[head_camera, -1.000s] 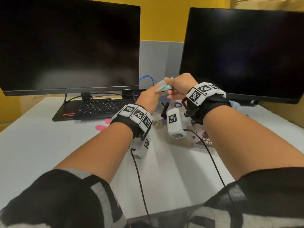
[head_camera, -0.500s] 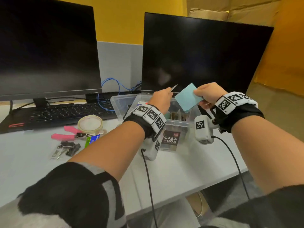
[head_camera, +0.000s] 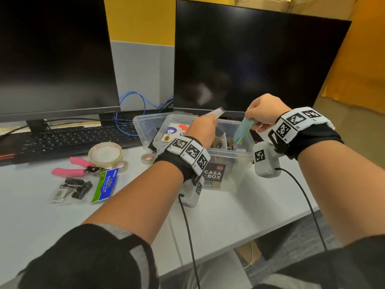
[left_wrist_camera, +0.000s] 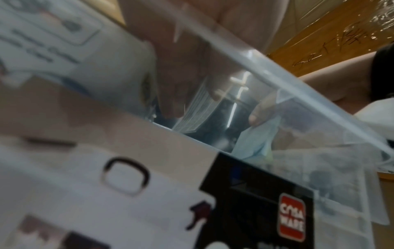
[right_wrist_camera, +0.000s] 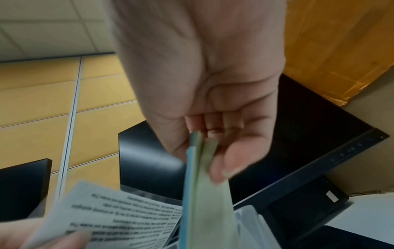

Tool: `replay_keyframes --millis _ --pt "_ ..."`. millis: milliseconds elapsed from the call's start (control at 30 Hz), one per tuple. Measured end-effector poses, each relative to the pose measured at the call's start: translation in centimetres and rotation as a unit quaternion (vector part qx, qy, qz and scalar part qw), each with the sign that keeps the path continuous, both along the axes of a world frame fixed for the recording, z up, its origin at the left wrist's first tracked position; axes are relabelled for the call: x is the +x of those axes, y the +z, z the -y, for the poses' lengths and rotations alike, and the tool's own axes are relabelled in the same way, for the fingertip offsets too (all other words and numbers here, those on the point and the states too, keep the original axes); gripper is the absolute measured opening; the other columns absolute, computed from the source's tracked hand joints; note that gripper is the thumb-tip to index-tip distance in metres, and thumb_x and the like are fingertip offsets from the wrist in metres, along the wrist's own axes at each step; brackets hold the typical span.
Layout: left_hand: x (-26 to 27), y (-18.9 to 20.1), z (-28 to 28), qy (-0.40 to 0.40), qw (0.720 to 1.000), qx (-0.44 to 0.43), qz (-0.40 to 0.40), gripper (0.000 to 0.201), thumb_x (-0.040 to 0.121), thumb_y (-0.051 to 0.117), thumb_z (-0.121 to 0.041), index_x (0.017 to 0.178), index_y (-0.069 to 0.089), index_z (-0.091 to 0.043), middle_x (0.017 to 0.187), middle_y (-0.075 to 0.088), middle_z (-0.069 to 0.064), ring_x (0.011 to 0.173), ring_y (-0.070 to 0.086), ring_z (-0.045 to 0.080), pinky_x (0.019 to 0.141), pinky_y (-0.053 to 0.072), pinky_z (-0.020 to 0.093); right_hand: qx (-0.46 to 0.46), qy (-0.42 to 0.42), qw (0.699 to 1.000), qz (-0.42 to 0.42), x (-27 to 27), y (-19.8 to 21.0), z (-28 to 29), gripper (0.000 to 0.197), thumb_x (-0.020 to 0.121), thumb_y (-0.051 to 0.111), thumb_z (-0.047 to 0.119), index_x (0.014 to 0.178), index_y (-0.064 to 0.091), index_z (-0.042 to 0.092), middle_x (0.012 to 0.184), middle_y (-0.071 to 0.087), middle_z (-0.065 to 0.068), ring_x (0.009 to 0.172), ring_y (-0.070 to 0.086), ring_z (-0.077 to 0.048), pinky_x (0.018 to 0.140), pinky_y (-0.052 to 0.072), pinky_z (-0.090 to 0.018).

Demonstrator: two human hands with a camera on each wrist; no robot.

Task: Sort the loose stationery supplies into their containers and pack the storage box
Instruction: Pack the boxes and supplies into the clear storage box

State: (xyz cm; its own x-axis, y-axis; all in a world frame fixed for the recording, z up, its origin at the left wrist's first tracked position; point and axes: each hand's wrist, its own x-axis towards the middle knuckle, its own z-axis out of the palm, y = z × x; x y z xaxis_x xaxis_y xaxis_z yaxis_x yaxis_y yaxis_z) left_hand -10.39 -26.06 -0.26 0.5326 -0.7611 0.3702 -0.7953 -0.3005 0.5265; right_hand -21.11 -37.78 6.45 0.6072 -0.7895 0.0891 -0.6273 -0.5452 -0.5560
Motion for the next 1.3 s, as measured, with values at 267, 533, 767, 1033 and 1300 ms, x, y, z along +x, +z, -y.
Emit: replay_keyframes --millis 267,533,767,1033,1300 --pt "-0.4 0.2 -0.1 0.010 1.000 0.022 0.003 0.035 0.099 0.042 -0.015 0.134 0.047 -0.009 0.119 0.059 0.017 0.107 0.058 0.031 0.093 0.048 0.038 0.021 0.061 0.997 -0.038 -0.6 -0.9 0.5 0.023 0.082 0.066 0.001 0.100 0.055 0.011 0.099 0.059 -0.012 0.077 0.064 -0.024 0.059 0.055 -0.026" --pt "-0.7 0.7 -0.8 -0.004 0.999 0.005 -0.033 0.049 0.099 0.041 -0.008 0.145 0.031 -0.018 0.121 0.057 0.015 0.103 0.057 0.027 0.089 0.046 0.035 0.003 0.082 0.997 0.015 -0.5 -0.9 0.9 0.012 0.090 0.059 0.013 0.101 0.055 0.017 0.103 0.057 -0.005 0.085 0.059 -0.016 0.060 0.051 -0.021" --pt "-1.2 0.6 -1.1 -0.030 0.996 -0.052 0.070 0.103 0.085 0.052 0.012 0.143 -0.012 -0.044 0.158 -0.001 0.015 0.075 0.061 0.023 0.061 0.053 0.030 0.109 0.195 0.974 0.046 -0.6 -0.4 -0.7 0.032 0.088 0.060 0.003 0.112 0.054 0.022 0.112 0.058 -0.006 0.100 0.062 -0.022 0.081 0.057 -0.039" --pt "-1.4 1.1 -1.6 -0.010 1.000 -0.028 -0.006 0.046 0.093 0.046 -0.001 0.136 0.045 -0.016 0.158 0.008 0.002 0.137 0.031 0.026 0.105 0.036 0.033 0.080 0.150 0.976 0.137 -0.7 -0.2 -0.7 0.023 0.084 0.067 0.007 0.094 0.051 0.019 0.099 0.064 -0.011 0.092 0.066 -0.023 0.080 0.057 -0.038" --pt "0.1 -0.2 0.7 0.020 0.989 0.124 0.077 0.053 0.091 0.058 -0.028 0.139 0.039 -0.016 0.154 0.023 -0.002 0.140 0.025 0.024 0.108 0.027 0.049 -0.073 0.023 0.995 -0.062 0.4 -0.3 0.8 0.013 0.083 0.067 0.009 0.093 0.065 0.001 0.097 0.066 -0.017 0.089 0.066 -0.031 0.081 0.056 -0.039"
